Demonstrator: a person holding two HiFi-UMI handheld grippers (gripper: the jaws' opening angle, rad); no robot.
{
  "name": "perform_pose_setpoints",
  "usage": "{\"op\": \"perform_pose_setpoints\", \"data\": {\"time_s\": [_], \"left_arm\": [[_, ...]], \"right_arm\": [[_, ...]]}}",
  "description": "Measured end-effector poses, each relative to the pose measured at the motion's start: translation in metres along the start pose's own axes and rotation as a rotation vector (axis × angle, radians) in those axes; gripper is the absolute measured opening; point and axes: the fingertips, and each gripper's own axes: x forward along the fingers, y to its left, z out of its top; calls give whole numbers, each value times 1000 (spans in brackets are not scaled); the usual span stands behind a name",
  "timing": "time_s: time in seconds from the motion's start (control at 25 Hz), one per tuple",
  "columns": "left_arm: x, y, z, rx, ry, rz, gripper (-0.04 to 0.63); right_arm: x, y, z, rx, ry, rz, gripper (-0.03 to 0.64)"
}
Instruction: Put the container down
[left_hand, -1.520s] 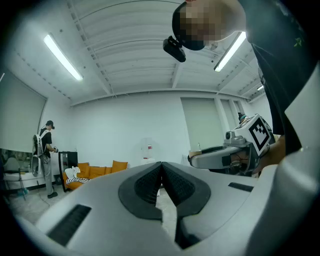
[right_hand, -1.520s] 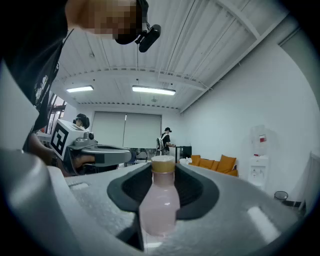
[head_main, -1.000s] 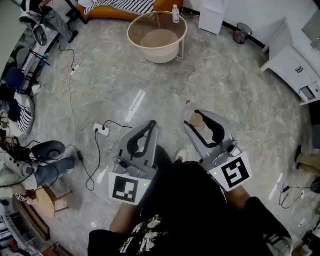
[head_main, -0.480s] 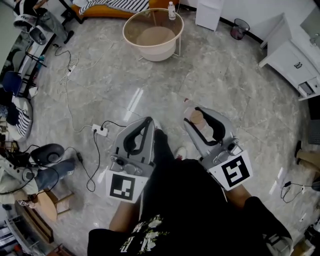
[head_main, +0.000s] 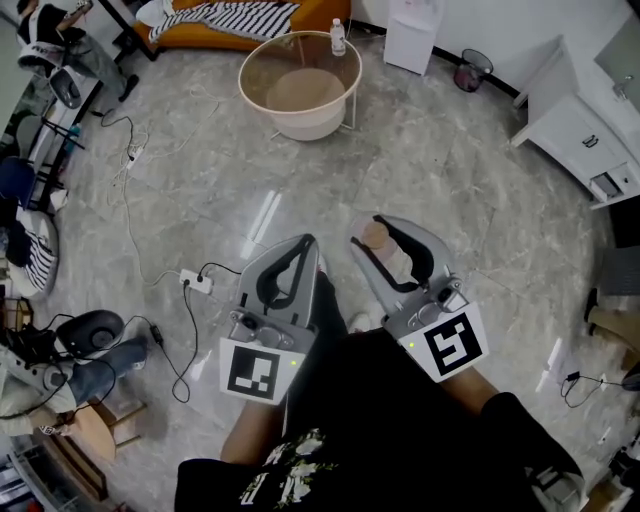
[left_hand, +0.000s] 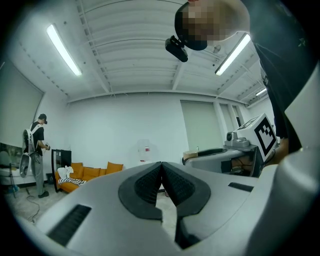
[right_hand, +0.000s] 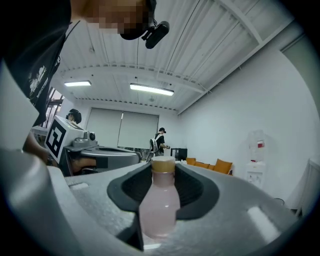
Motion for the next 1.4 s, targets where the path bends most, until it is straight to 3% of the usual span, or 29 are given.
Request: {"op": "perform_pose_setpoints", "data": {"time_s": [0.32, 0.68, 1.04, 1.4], "left_arm": [[44, 83, 8, -9, 11, -5, 15], [79, 170, 6, 9, 8, -76, 15], [110, 255, -9, -20, -5, -118, 15], [127, 306, -17, -25, -45, -143, 15]], "right_arm": [[91, -31, 14, 4, -4, -2, 133], [185, -51, 19, 4, 2, -43, 133], [273, -71, 18, 11, 2, -86, 133], [322, -72, 9, -13, 20, -104, 134]]}}
